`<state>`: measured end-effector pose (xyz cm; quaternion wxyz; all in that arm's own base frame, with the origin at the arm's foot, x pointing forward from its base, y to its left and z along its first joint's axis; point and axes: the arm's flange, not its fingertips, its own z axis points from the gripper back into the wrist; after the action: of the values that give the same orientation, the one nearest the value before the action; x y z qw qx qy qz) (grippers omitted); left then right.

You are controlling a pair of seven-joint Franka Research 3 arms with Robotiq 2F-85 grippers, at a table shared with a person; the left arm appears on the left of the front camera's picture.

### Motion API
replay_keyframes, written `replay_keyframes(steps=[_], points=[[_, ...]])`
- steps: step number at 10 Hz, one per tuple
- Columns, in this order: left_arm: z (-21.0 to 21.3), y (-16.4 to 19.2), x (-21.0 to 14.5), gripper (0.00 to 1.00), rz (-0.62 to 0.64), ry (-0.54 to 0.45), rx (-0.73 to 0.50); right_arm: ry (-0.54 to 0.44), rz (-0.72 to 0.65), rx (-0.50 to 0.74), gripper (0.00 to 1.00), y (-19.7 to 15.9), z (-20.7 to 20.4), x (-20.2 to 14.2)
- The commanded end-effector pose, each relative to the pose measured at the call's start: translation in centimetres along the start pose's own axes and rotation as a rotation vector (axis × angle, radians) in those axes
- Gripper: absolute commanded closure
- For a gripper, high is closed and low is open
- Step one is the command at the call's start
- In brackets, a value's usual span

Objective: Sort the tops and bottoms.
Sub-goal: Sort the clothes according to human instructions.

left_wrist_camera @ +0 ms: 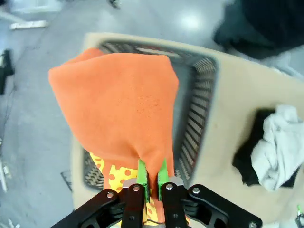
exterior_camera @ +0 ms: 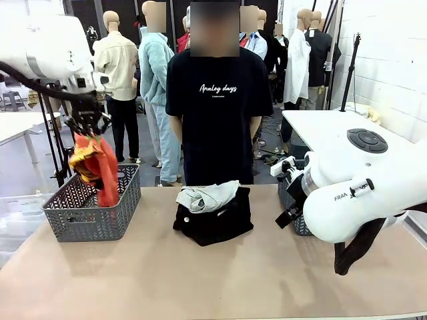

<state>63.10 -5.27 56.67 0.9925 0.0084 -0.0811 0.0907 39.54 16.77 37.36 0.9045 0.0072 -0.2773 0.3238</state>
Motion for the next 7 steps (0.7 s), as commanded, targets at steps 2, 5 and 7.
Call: replay_keyframes(steps=[2,5,7], points=[[-3.8,1.6,-3.7,1.00,0.019,0.143,-0.069,0.000,-0.003,0.001,0.00,0.0,0.0,0.0],[-6.6,1.2,-5.1,1.00,0.006,0.186,-0.025,0.000,-0.003,0.001,0.00,0.0,0.0,0.0],[-7.5,1.6,-4.9,1.00,0.021,0.191,-0.017,0.000,-0.003,0.001,0.00,0.0,0.0,0.0]])
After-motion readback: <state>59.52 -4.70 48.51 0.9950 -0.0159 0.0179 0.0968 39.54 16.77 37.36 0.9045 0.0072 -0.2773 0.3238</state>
